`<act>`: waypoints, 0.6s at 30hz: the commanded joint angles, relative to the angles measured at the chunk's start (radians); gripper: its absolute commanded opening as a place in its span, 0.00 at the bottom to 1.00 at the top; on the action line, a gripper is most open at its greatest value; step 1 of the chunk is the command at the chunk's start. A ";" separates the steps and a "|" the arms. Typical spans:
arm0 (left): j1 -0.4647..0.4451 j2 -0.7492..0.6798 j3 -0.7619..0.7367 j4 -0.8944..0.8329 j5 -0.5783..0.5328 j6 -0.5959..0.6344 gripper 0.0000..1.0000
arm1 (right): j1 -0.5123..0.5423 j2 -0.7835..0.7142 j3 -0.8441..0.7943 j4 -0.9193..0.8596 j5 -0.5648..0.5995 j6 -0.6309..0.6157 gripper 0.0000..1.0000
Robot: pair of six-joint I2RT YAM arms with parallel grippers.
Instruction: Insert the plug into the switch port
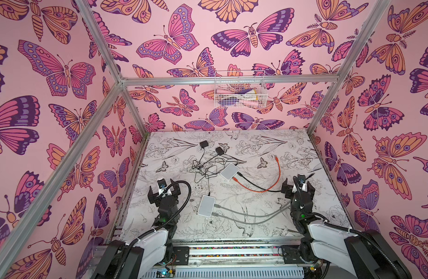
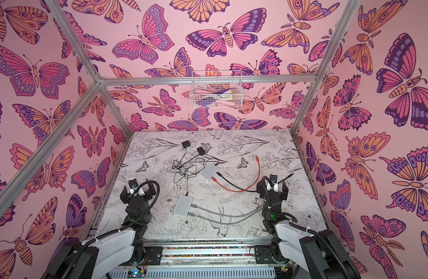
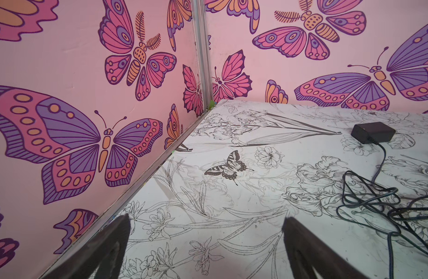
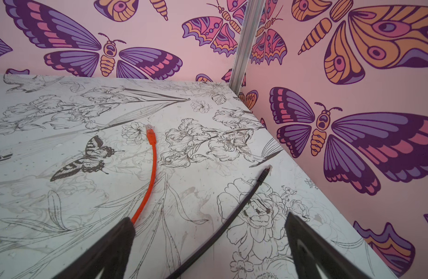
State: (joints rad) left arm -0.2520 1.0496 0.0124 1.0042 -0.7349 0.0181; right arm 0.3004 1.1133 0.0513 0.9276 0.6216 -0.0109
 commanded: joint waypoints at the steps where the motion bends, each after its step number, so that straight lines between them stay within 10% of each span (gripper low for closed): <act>1: 0.029 0.046 -0.008 0.107 0.026 -0.018 1.00 | -0.013 0.041 0.022 0.104 -0.012 -0.020 0.99; 18: 0.095 0.265 -0.020 0.368 0.028 -0.060 1.00 | -0.127 0.258 -0.054 0.494 -0.009 0.092 0.99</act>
State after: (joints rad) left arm -0.1684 1.2942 0.0120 1.2652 -0.7033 -0.0101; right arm 0.1864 1.3602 0.0128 1.2934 0.6086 0.0277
